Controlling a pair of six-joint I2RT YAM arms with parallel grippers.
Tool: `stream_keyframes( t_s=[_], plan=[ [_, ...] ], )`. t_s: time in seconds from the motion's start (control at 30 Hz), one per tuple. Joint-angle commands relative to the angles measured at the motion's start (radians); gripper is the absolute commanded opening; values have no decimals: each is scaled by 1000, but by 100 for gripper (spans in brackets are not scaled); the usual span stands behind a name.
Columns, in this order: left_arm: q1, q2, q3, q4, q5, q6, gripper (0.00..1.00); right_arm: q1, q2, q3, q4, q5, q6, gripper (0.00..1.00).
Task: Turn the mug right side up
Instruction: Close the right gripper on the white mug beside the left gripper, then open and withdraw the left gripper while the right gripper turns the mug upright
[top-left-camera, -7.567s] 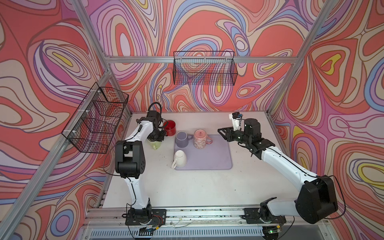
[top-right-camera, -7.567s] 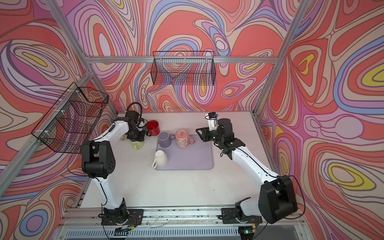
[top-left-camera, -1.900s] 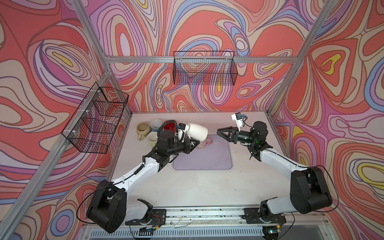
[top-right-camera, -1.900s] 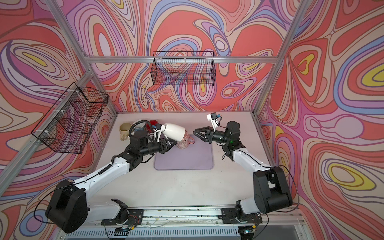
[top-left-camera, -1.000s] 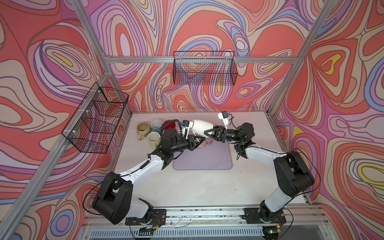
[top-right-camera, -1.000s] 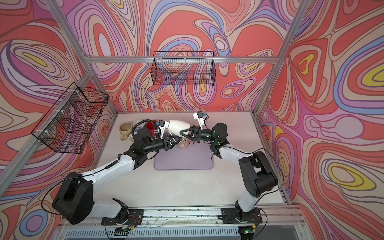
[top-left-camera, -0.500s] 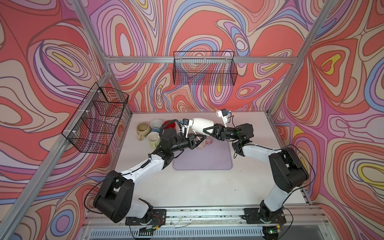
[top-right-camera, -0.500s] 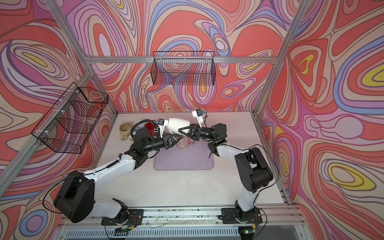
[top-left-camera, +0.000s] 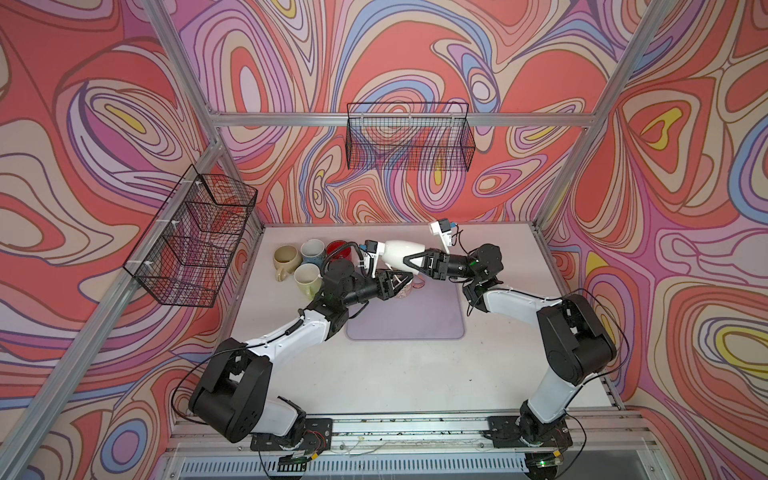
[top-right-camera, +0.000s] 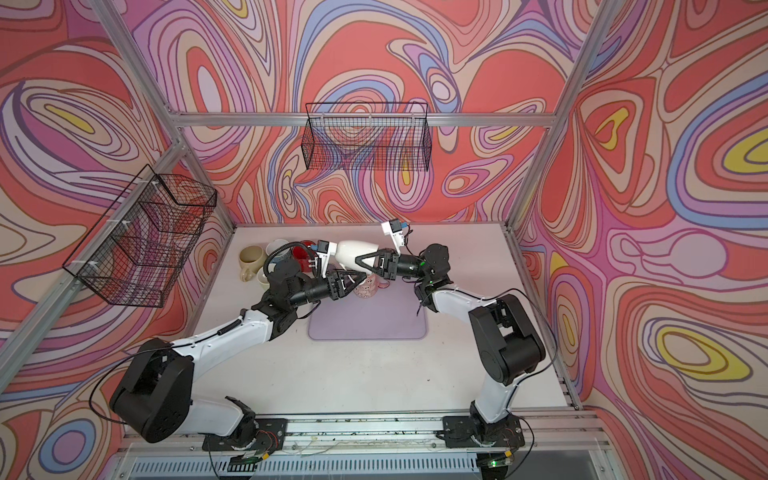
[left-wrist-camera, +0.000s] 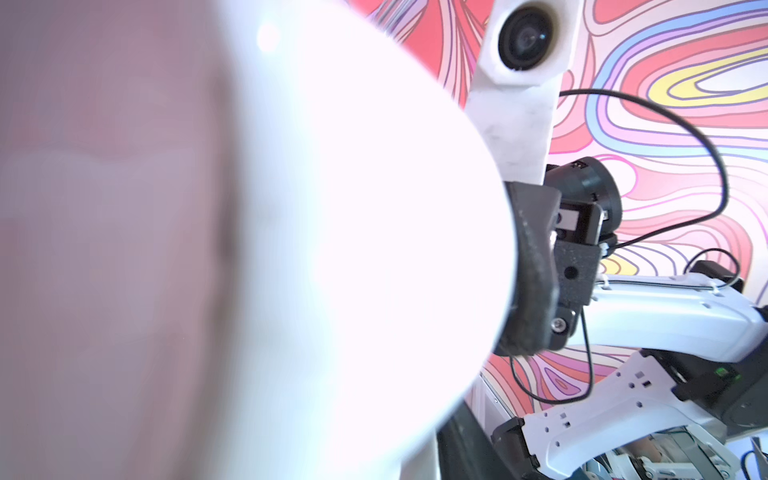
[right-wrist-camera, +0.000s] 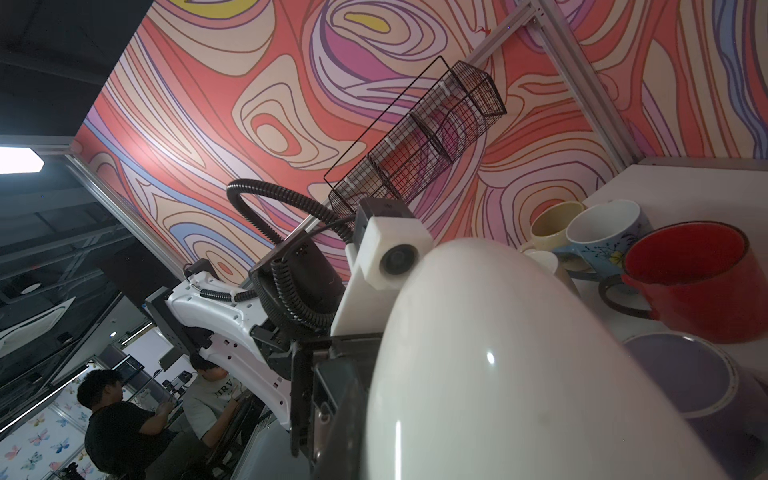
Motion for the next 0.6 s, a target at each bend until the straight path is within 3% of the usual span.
stream_keyframes(
  t_s=[0.0, 0.13, 0.3, 0.57],
  plan=[
    [16, -5, -16, 2, -46, 28, 46, 3, -11, 22, -58, 34, -63, 0],
    [30, -19, -28, -35, -78, 46, 49, 2, -31, 34, -230, 67, -158, 0],
    [34, -26, -30, -89, -104, 68, 50, 2, -69, 103, -643, 166, -392, 0],
    [36, -68, 3, -217, -138, 144, 53, -18, -131, 197, -1037, 280, -622, 0]
  ],
)
